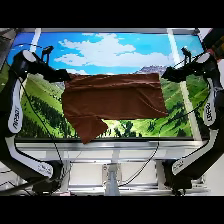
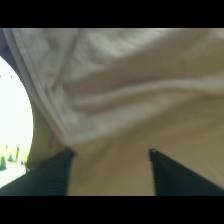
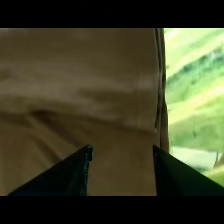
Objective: Fold the clothes and pants, and hang the long-sleeved shirts on hangers.
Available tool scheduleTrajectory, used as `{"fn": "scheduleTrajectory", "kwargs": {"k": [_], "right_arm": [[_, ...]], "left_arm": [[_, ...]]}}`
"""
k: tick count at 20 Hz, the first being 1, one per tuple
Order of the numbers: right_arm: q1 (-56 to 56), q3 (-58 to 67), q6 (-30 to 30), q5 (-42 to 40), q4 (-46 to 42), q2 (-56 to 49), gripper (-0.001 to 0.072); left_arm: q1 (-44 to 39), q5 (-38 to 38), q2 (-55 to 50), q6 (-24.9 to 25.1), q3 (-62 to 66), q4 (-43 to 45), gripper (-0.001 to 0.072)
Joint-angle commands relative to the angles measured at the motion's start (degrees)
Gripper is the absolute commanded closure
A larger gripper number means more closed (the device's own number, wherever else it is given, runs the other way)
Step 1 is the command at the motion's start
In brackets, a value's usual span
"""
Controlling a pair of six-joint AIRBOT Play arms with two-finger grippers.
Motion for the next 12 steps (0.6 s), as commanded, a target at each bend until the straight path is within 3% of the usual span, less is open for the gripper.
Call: {"fn": "scheduleTrajectory", "kwargs": {"k": [1, 3, 4, 7, 12], "right_arm": [[-2.97, 2.01, 2.64, 12.22, 0.63, 2.62, 0.0312], [-3.96, 0.90, 2.86, 12.41, 1.99, 7.41, 0.0313], [-4.22, 0.70, 2.86, 12.22, 1.97, 9.99, 0.0325], [-4.24, 0.70, 2.86, 11.58, 1.97, 18.27, 0.0339], [-4.24, -4.24, 2.84, 11.74, -1.27, 32.98, 0.0339]], "left_arm": [[0.50, -9.01, 7.69, -1.27, 0.07, 0.09, 0.0351], [0.52, -13.09, 13.27, -1.22, 0.07, 1.53, 0.0645], [0.52, -13.92, 16.22, -0.98, 0.07, 2.29, 0.0691], [0.55, -12.94, 24.37, 1.81, 0.04, 5.46, 0.0692], [0.52, -12.41, 32.54, 1.95, -0.13, 14.56, 0.0691]]}}
